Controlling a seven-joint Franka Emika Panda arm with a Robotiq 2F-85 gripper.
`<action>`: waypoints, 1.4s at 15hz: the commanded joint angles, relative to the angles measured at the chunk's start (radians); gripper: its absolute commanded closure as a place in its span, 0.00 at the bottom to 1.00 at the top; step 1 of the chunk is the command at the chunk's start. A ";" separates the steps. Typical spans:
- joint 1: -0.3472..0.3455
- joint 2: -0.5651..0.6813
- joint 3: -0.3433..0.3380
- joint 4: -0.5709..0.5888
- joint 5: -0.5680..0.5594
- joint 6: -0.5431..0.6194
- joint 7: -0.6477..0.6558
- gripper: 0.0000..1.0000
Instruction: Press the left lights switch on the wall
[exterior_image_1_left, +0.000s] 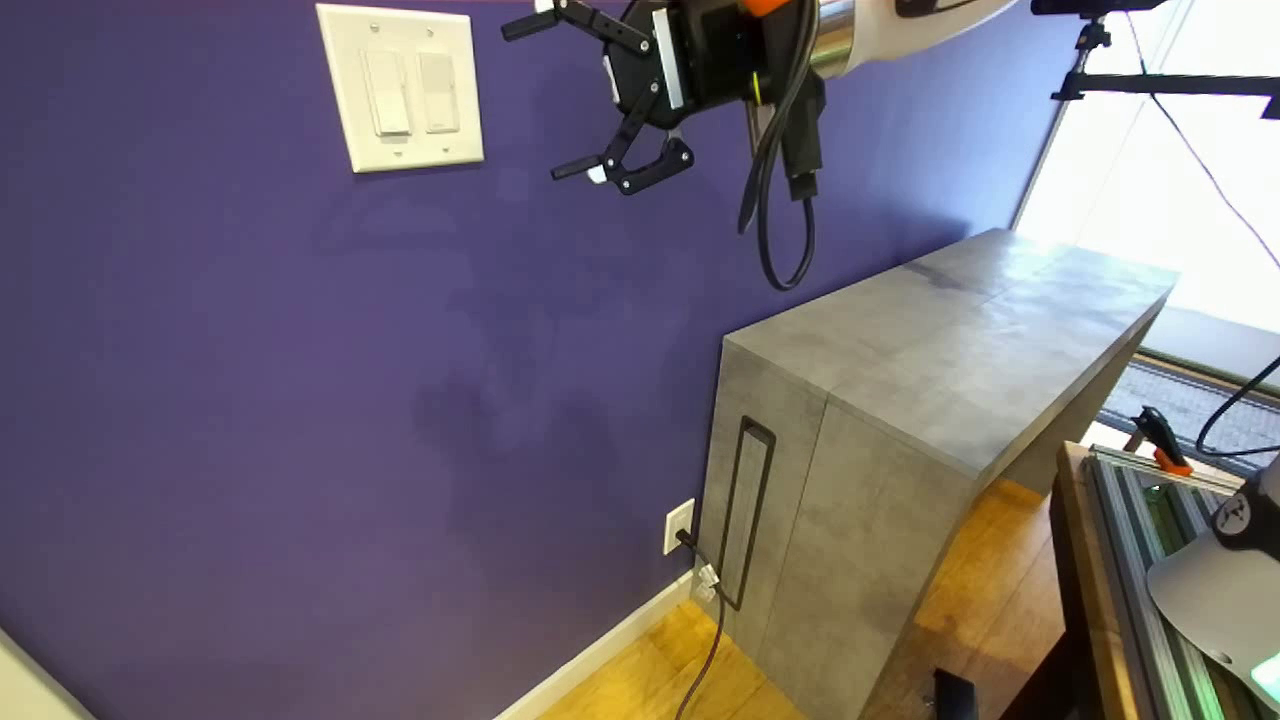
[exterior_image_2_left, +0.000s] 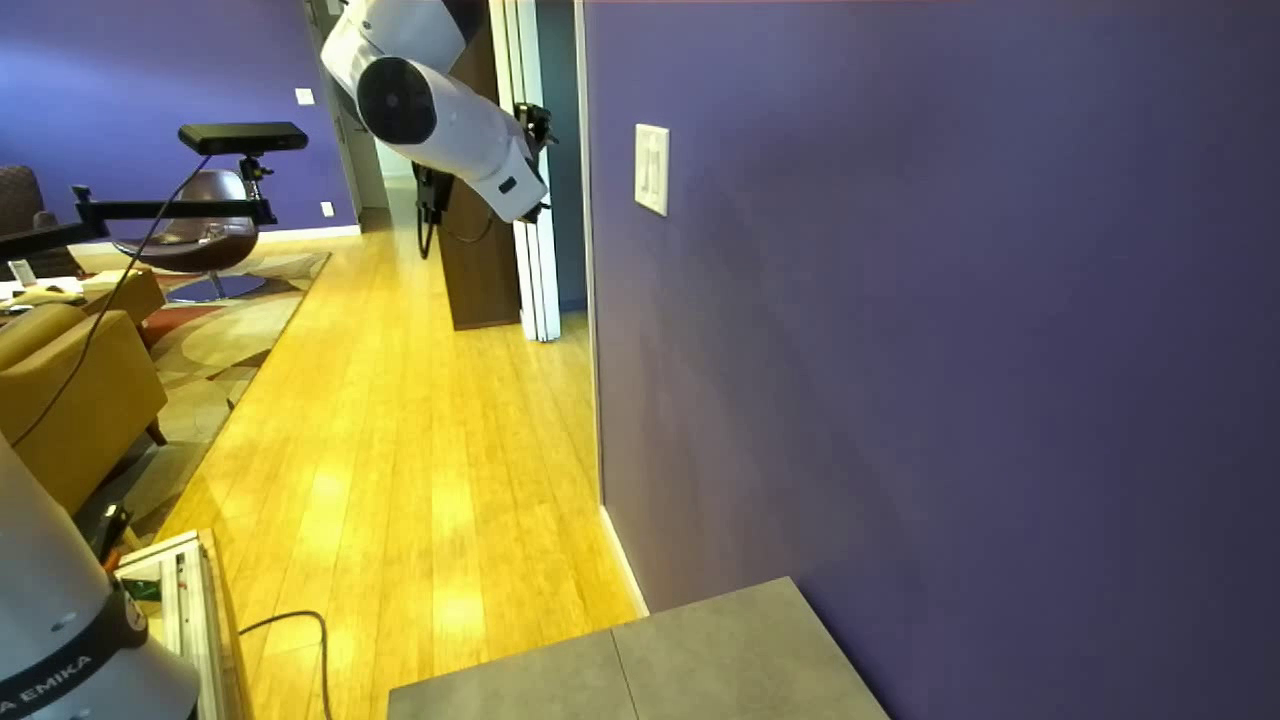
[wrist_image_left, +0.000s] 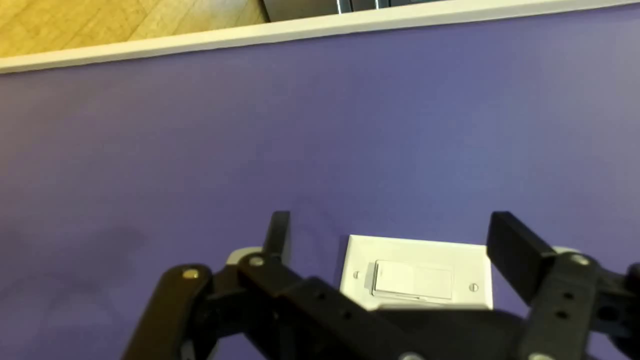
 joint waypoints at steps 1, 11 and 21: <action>-0.028 0.108 0.001 0.093 0.181 0.006 -0.170 0.00; -0.030 0.204 -0.001 0.166 0.316 0.014 -0.284 0.00; -0.027 0.273 -0.002 0.270 0.301 0.012 -0.326 0.00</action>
